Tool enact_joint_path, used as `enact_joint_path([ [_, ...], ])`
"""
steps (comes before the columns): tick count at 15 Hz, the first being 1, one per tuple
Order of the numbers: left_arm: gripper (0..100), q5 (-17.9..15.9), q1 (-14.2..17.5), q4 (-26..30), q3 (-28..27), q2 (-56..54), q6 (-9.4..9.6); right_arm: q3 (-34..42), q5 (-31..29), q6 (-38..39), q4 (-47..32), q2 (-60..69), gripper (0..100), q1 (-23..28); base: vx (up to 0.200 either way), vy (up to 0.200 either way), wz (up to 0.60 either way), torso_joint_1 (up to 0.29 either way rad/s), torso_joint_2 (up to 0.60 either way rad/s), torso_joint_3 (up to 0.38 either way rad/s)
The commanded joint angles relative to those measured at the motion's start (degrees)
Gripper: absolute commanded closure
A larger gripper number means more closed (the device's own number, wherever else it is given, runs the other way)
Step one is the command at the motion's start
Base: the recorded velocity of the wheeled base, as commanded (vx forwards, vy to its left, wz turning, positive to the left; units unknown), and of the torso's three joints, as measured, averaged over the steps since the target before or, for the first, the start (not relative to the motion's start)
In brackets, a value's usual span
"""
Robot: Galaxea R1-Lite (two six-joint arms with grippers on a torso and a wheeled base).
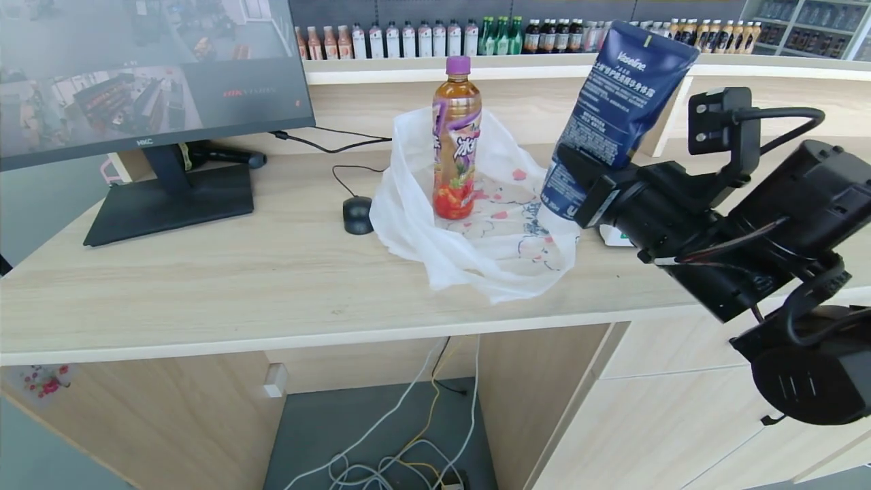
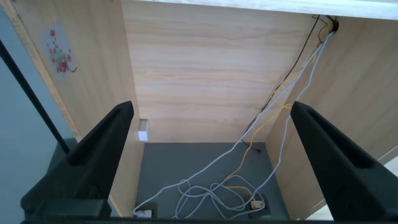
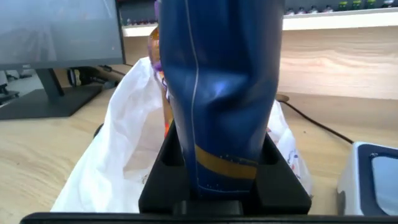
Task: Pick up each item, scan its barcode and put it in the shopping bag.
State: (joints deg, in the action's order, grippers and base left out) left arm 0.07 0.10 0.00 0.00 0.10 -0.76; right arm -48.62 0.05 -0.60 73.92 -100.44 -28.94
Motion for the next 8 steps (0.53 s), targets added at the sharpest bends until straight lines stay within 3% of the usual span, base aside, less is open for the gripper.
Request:
enact_joint_path([
  [1, 0, 0.01, -0.01, 0.0, 0.0, -0.01, -0.04, -3.77, 1.53, -0.11, -3.0, -1.6, 100, 0.82, 0.0, 0.0, 0.0, 0.0, 0.0, 0.0],
  [4, 0, 0.01, -0.01, 0.0, 0.0, -0.01, -0.04, -14.23, 1.62, -0.46, -9.32, -4.85, 100, 1.87, 0.0, 0.0, 0.0, 0.0, 0.0, 0.0],
  [8, 0, 0.01, -0.01, 0.0, 0.0, -0.01, -0.04, -22.31, 1.53, -1.25, -20.13, -6.35, 100, 1.96, 0.0, 0.0, 0.0, 0.0, 0.0, 0.0],
])
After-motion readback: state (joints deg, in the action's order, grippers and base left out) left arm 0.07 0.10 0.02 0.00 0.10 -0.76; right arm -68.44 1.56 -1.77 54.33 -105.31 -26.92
